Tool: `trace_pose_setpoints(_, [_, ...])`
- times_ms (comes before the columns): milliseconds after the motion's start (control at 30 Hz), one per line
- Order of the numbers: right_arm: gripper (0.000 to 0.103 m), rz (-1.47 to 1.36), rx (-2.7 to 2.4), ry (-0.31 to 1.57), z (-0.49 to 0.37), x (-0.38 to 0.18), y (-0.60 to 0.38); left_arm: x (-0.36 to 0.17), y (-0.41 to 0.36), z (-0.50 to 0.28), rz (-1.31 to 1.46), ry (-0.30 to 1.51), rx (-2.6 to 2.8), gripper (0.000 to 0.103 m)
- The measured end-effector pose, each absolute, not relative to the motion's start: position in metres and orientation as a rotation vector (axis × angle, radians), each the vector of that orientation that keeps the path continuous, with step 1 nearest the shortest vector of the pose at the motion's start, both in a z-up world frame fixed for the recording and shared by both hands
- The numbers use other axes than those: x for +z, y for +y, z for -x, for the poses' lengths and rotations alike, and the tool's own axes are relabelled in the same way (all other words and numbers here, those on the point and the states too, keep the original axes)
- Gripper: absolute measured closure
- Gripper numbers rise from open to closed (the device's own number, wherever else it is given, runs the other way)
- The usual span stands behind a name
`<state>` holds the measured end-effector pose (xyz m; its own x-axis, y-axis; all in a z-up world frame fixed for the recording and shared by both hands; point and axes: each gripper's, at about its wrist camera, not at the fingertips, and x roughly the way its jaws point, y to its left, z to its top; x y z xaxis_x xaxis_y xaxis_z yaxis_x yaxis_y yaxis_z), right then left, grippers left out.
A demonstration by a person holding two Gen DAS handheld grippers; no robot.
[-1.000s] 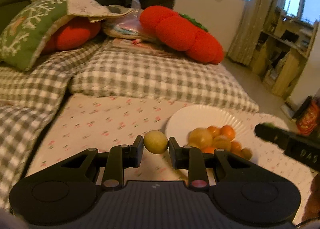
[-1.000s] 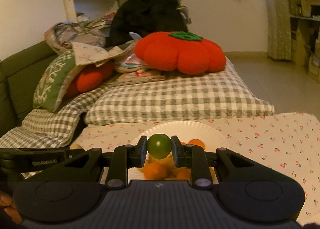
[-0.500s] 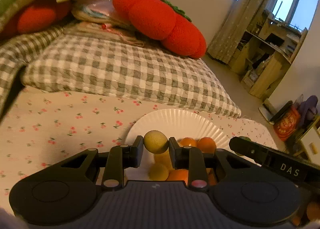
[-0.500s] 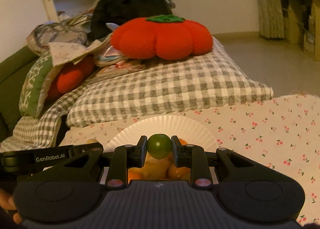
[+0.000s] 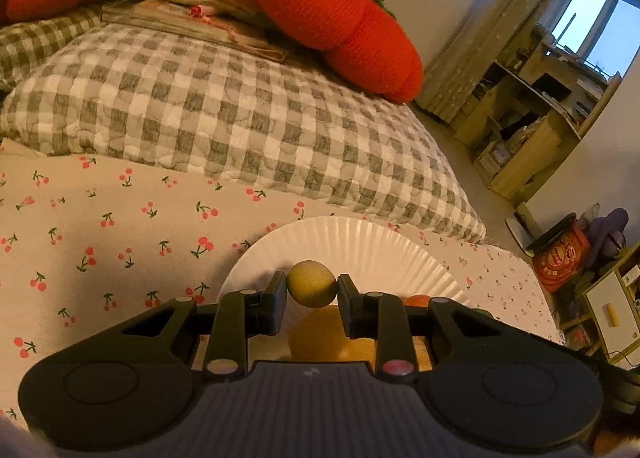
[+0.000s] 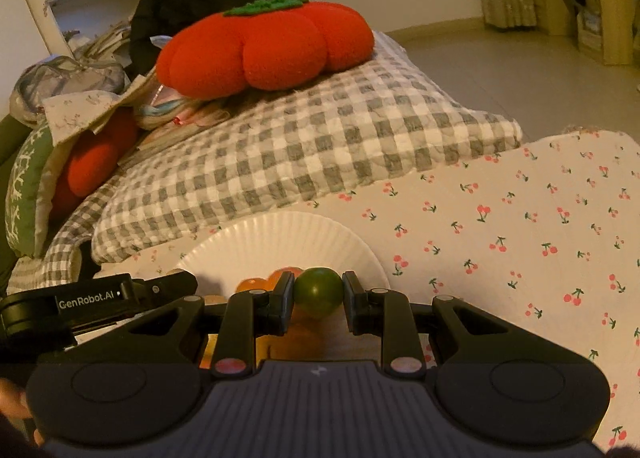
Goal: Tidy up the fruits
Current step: 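Open both grippers onto the plate and withdraw toward the last fruits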
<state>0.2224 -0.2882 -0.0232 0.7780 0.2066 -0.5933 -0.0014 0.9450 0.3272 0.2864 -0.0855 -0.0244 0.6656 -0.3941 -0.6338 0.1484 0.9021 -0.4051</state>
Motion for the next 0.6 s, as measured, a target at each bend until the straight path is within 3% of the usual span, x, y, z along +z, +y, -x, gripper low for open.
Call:
trace_pose_setpoints(333, [0.074,-0.346,0.106,0.665,-0.22,-0.018,-0.288,-0.026,-0.085,-0.289,0.322,0.807,-0.327,0.087])
trace_pose_setpoints(533, [0.072,-0.365,0.089,0.657,-0.216,-0.012,-0.293,-0.016,-0.078,-0.281,0.33,0.808,-0.323,0.08])
trace_pose_setpoints(600, [0.067,-0.369,0.085,0.648,-0.212,-0.007,-0.291,-0.011,-0.075,-0.275,0.328,0.8,-0.314,0.072])
